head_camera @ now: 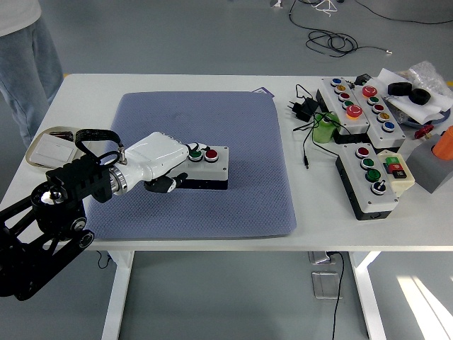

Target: Pick up the button,place it on the desk,press the button,press the button

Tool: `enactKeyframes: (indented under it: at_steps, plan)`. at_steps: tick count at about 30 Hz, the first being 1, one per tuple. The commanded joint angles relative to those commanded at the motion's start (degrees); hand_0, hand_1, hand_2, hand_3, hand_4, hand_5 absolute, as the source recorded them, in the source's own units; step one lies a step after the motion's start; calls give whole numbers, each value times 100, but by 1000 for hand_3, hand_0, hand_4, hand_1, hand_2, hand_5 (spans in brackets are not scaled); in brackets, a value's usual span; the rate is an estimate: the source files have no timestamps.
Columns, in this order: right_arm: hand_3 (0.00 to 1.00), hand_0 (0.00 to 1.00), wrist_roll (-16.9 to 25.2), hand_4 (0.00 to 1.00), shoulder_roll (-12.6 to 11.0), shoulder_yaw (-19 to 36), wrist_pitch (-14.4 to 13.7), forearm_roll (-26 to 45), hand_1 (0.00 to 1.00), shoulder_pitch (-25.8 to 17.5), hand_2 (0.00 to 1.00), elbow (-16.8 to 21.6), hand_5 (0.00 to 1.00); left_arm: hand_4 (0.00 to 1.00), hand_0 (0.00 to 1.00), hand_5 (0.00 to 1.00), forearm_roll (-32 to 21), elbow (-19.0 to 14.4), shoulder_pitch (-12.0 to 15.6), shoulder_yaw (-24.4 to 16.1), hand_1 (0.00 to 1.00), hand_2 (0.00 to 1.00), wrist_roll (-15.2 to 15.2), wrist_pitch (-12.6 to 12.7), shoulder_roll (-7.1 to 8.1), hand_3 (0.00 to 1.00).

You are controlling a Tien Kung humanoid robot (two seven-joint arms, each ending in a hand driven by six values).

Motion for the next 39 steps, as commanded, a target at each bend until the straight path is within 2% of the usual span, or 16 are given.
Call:
enactKeyframes:
  at_steps: [3,12,29,39]
  plan:
    - [751,787,-1,412,-8,1,5,0,797,20,817,0,479,559,70,2,32,125,-91,21,2,54,47,-117,-19,916]
    - [751,787,-3,412,-23,36,-5,-14,797,55,817,0,479,559,69,15,45,352,-186,5,4,55,68,-252,-20,915]
    - [751,787,-4,412,-23,5,2,11,797,62,817,0,479,559,73,24,45,314,-239,117,7,58,92,-329,38,897]
    - [751,787,7,412,-23,-7,-6,40,797,63,817,0,479,557,73,34,45,397,-273,185,8,59,134,-518,41,893]
